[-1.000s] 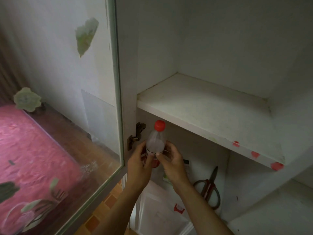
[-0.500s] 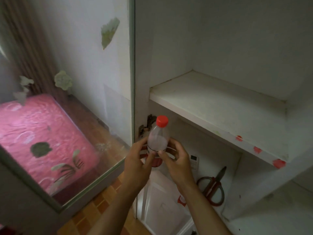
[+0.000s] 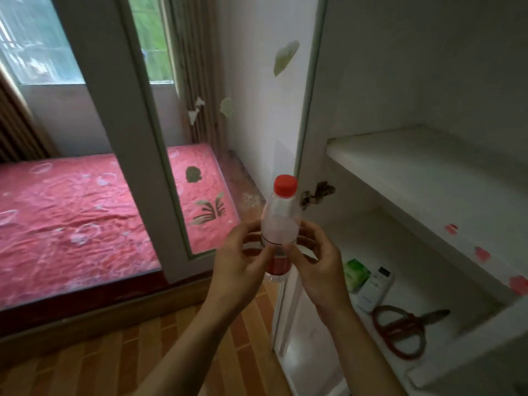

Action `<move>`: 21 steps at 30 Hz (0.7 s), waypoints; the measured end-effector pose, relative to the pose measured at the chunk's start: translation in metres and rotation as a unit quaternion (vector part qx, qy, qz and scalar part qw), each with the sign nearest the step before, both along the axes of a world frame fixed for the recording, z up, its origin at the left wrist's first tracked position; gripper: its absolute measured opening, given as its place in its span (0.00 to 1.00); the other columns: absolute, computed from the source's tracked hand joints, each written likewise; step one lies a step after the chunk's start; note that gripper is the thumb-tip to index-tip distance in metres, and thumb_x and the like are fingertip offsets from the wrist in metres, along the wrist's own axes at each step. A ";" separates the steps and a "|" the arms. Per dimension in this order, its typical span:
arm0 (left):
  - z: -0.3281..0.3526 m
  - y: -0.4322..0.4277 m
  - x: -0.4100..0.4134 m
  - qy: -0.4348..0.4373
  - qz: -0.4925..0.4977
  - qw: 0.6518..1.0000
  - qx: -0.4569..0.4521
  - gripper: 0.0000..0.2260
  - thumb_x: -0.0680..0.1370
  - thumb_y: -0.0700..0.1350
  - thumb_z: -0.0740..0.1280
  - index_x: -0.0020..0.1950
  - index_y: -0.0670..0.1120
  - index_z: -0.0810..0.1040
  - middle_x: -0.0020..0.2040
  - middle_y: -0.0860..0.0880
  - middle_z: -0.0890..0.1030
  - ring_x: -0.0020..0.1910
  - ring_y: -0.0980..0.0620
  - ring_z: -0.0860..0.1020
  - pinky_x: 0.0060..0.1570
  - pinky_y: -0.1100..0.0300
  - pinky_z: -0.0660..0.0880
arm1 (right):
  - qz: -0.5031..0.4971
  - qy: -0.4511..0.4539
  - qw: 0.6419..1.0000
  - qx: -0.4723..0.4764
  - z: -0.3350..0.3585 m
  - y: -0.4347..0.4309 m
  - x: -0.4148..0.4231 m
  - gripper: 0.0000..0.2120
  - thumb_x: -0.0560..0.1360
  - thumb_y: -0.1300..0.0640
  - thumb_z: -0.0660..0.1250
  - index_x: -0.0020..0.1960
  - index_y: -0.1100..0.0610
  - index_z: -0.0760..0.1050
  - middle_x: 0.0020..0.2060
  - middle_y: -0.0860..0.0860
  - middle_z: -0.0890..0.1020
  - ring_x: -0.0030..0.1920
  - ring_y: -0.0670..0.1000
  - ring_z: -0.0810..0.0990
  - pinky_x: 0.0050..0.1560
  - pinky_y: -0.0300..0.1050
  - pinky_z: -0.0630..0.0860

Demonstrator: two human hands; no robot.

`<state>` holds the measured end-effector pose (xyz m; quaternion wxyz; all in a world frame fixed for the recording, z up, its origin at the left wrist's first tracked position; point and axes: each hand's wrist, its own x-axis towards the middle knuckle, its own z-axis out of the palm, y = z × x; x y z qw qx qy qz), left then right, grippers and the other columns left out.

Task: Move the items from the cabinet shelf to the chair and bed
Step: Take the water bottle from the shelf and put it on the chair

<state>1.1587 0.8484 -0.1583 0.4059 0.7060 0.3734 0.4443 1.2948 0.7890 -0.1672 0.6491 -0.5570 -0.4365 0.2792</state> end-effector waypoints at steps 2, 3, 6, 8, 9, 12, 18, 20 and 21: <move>0.005 -0.009 -0.024 -0.007 0.027 0.999 0.015 0.18 0.76 0.49 0.72 0.65 0.49 0.76 0.59 0.54 0.81 0.56 0.58 0.81 0.53 0.60 0.81 | 0.036 0.013 0.999 0.014 0.004 -0.001 -0.020 0.19 0.73 0.54 0.75 0.62 0.45 0.77 0.53 0.38 0.84 0.55 0.36 0.82 0.49 0.31 0.80; 0.007 -0.012 -0.035 -0.009 0.038 0.999 0.020 0.18 0.76 0.47 0.73 0.65 0.49 0.77 0.59 0.53 0.82 0.56 0.58 0.81 0.54 0.60 0.81 | 0.052 0.016 0.998 0.019 0.005 -0.001 -0.030 0.19 0.72 0.53 0.75 0.61 0.44 0.77 0.53 0.37 0.84 0.54 0.37 0.82 0.49 0.32 0.80; 0.010 -0.021 -0.077 -0.012 0.080 0.996 0.030 0.16 0.76 0.46 0.73 0.63 0.51 0.78 0.57 0.54 0.83 0.56 0.59 0.82 0.54 0.59 0.82 | 0.098 0.012 0.995 0.019 0.008 0.005 -0.064 0.20 0.72 0.54 0.76 0.63 0.46 0.78 0.56 0.41 0.84 0.56 0.41 0.83 0.52 0.39 0.82; 0.012 -0.025 -0.107 -0.015 0.110 0.993 0.024 0.16 0.76 0.45 0.74 0.62 0.50 0.78 0.56 0.53 0.83 0.56 0.57 0.82 0.53 0.54 0.83 | 0.125 0.004 0.992 0.020 0.008 0.011 -0.089 0.21 0.73 0.55 0.76 0.65 0.48 0.77 0.58 0.45 0.84 0.58 0.45 0.83 0.56 0.45 0.83; 0.011 -0.027 -0.120 -0.019 0.123 0.992 0.021 0.16 0.76 0.45 0.74 0.63 0.49 0.78 0.56 0.53 0.83 0.56 0.56 0.82 0.53 0.52 0.83 | 0.138 0.001 0.990 0.022 0.008 0.013 -0.101 0.21 0.73 0.55 0.76 0.65 0.48 0.77 0.59 0.46 0.84 0.59 0.46 0.83 0.58 0.48 0.83; 0.012 -0.033 -0.165 -0.028 0.165 0.986 0.022 0.15 0.75 0.43 0.74 0.61 0.49 0.79 0.56 0.52 0.84 0.56 0.55 0.83 0.53 0.50 0.83 | 0.188 0.009 0.982 0.022 0.010 0.018 -0.143 0.22 0.71 0.52 0.75 0.64 0.48 0.77 0.58 0.47 0.85 0.59 0.46 0.83 0.59 0.49 0.82; 0.012 -0.053 -0.258 -0.049 0.236 0.970 0.020 0.16 0.74 0.44 0.76 0.61 0.48 0.81 0.54 0.53 0.86 0.54 0.54 0.84 0.52 0.53 0.83 | 0.267 0.013 0.963 0.027 0.013 0.023 -0.237 0.20 0.70 0.51 0.74 0.61 0.47 0.77 0.57 0.50 0.84 0.57 0.47 0.84 0.54 0.42 0.82; 0.013 -0.062 -0.297 -0.066 0.263 0.963 0.018 0.17 0.72 0.46 0.76 0.60 0.47 0.81 0.53 0.52 0.86 0.53 0.53 0.85 0.53 0.53 0.83 | 0.291 0.006 0.956 0.028 0.016 0.023 -0.277 0.19 0.71 0.52 0.74 0.61 0.47 0.77 0.56 0.51 0.84 0.55 0.45 0.84 0.52 0.40 0.81; 0.013 -0.064 -0.307 -0.073 0.268 0.960 0.014 0.17 0.72 0.46 0.76 0.59 0.47 0.82 0.52 0.51 0.87 0.52 0.53 0.85 0.53 0.53 0.83 | 0.298 0.007 0.954 0.028 0.016 0.022 -0.287 0.18 0.71 0.53 0.74 0.61 0.48 0.77 0.56 0.51 0.84 0.54 0.43 0.84 0.52 0.40 0.81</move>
